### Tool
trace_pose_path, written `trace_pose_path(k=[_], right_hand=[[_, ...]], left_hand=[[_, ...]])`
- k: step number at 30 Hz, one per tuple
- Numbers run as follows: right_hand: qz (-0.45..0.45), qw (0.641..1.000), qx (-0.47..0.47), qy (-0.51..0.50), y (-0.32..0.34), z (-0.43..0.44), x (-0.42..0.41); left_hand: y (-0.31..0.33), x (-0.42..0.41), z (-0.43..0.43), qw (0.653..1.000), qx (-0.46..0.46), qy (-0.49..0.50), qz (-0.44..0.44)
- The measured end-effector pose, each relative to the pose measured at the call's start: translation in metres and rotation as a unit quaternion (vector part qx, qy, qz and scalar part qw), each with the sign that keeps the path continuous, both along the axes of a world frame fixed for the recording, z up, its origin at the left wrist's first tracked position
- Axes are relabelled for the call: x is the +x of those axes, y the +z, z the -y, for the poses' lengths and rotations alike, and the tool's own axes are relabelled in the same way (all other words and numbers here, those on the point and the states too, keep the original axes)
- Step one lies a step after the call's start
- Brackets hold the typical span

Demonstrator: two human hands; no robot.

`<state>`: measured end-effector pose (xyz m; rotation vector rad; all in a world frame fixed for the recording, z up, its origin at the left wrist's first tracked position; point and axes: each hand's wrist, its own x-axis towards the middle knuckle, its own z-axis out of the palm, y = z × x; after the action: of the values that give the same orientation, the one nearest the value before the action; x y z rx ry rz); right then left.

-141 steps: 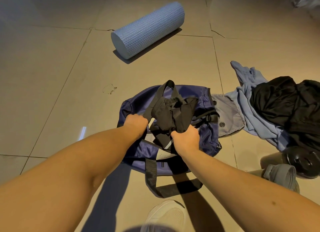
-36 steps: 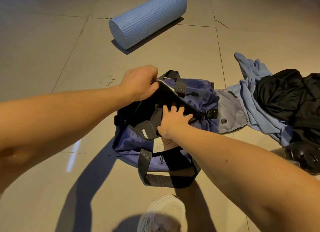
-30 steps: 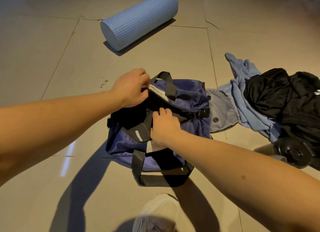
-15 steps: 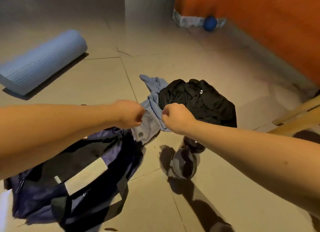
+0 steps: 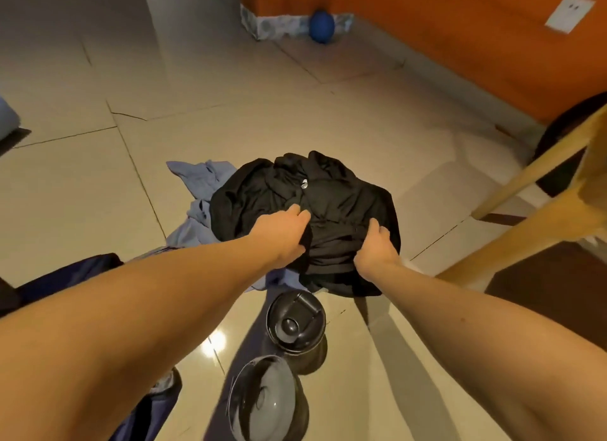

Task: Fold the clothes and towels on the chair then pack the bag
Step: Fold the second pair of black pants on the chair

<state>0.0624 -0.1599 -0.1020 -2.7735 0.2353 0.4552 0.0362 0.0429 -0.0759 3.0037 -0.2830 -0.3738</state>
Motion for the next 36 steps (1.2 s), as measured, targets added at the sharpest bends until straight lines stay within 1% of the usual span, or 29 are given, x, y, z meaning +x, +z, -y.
trace_pose_path(k=[4,6,8,10,12,13,15,16,20,23,25,27,30,33,36], right_hand=[[-0.007,1.000,-0.004,-0.029,-0.023,0.019,0.023],[-0.011,0.999,-0.010,-0.037,-0.025,0.029,0.031],[0.003,0.999,-0.006,-0.045,-0.019,0.035,0.034],[0.041,0.997,0.026,-0.053,-0.004,0.037,0.039],[0.078,0.988,0.113,-0.074,0.023,0.035,0.043],[0.096,0.975,0.175,-0.097,0.040,0.032,0.045],[0.131,0.935,0.290,-0.157,0.081,0.025,0.045],[0.152,0.918,0.321,-0.175,0.104,0.022,0.044],[0.205,0.872,0.403,-0.188,0.205,0.013,0.025],[0.223,0.859,0.427,-0.173,0.283,0.018,-0.004],[0.232,0.846,0.449,-0.171,0.328,0.026,-0.025],[0.222,0.834,0.477,-0.167,0.368,0.036,-0.050],[0.202,0.811,0.518,-0.183,0.416,0.056,-0.089],[0.195,0.806,0.526,-0.186,0.452,0.076,-0.127],[0.196,0.800,0.535,-0.189,0.471,0.096,-0.158]], left_hand=[[-0.022,0.016,0.005,0.994,0.091,-0.050,0.032],[-0.025,0.019,0.003,0.990,0.111,-0.071,0.043],[-0.021,0.018,0.003,0.990,0.110,-0.076,0.050],[-0.006,0.019,0.003,0.995,0.074,-0.034,0.055],[0.017,0.023,0.003,0.996,-0.023,0.057,0.060],[0.032,0.025,0.002,0.989,-0.083,0.103,0.065],[0.068,0.031,0.003,0.963,-0.204,0.158,0.075],[0.092,0.031,0.005,0.949,-0.253,0.170,0.077],[0.188,0.021,0.021,0.884,-0.407,0.212,0.092],[0.247,0.008,0.030,0.817,-0.519,0.235,0.092],[0.288,-0.011,0.038,0.784,-0.569,0.234,0.083],[0.327,-0.040,0.049,0.756,-0.611,0.222,0.078],[0.369,-0.082,0.065,0.704,-0.675,0.213,0.052],[0.394,-0.121,0.077,0.679,-0.707,0.196,0.026],[0.402,-0.156,0.089,0.652,-0.739,0.172,-0.010]])
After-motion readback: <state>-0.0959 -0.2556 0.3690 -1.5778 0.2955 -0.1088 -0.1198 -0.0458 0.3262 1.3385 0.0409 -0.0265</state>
